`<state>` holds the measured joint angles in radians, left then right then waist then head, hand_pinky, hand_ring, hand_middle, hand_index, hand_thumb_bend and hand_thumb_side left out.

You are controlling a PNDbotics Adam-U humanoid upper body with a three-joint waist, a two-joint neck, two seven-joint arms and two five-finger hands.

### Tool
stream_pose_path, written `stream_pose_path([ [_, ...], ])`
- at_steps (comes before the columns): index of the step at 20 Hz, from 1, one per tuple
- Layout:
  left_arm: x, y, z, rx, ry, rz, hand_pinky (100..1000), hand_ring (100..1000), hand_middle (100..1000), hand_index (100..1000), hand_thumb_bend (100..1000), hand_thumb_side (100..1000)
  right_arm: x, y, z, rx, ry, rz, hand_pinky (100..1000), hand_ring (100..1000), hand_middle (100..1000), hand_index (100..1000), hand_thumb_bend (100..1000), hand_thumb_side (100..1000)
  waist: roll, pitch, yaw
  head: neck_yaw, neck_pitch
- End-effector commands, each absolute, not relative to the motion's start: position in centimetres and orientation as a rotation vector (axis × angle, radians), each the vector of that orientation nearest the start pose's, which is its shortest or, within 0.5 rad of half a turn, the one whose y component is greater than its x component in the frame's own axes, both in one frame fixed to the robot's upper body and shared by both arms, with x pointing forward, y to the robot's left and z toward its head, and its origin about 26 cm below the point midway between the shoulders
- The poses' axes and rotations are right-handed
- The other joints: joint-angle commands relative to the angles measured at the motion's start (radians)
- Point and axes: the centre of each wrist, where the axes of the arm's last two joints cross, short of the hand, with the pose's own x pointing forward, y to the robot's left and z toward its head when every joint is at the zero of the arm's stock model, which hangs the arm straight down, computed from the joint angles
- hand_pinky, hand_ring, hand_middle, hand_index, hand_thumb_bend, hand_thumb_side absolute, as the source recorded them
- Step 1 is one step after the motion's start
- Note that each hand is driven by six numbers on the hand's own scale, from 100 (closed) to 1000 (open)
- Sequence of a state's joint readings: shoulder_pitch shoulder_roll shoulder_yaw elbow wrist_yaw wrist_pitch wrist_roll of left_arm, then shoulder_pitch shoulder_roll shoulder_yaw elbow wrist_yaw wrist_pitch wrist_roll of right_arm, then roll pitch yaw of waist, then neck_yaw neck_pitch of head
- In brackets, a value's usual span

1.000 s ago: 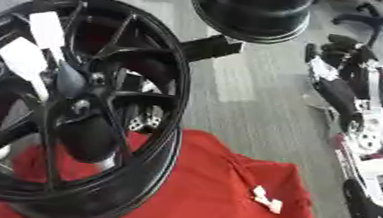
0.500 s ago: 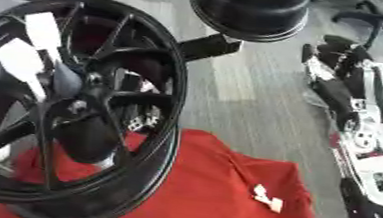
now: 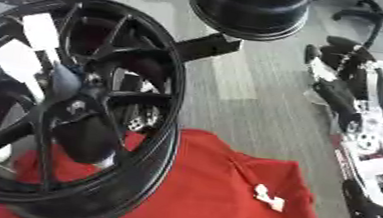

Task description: Pull the pin out of the wheel hub.

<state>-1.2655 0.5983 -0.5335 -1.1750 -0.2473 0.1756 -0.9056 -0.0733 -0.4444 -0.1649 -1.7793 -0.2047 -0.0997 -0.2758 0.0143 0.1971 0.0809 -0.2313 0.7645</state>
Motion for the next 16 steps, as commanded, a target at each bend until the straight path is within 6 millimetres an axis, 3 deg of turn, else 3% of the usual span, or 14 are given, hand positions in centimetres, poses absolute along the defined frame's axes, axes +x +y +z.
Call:
stream_pose_path([
  [1, 44.7, 18.4, 35.6, 0.391, -1.257, -1.746, 869, 869, 812, 807, 571, 535, 28.7, -36.9, 12.7, -0.462, -2.026, -0.085, 827, 652, 589, 706, 355, 267, 0.000, -0.017, -0.003, 0.003, 0.005],
  [16, 45.8, 18.4, 33.1, 0.392, -1.187, -1.766, 874, 876, 822, 824, 567, 551, 28.8, -36.8, 12.6, -0.461, -2.023, -0.098, 827, 650, 585, 706, 353, 269, 0.006, -0.009, -0.010, 0.012, 0.005],
])
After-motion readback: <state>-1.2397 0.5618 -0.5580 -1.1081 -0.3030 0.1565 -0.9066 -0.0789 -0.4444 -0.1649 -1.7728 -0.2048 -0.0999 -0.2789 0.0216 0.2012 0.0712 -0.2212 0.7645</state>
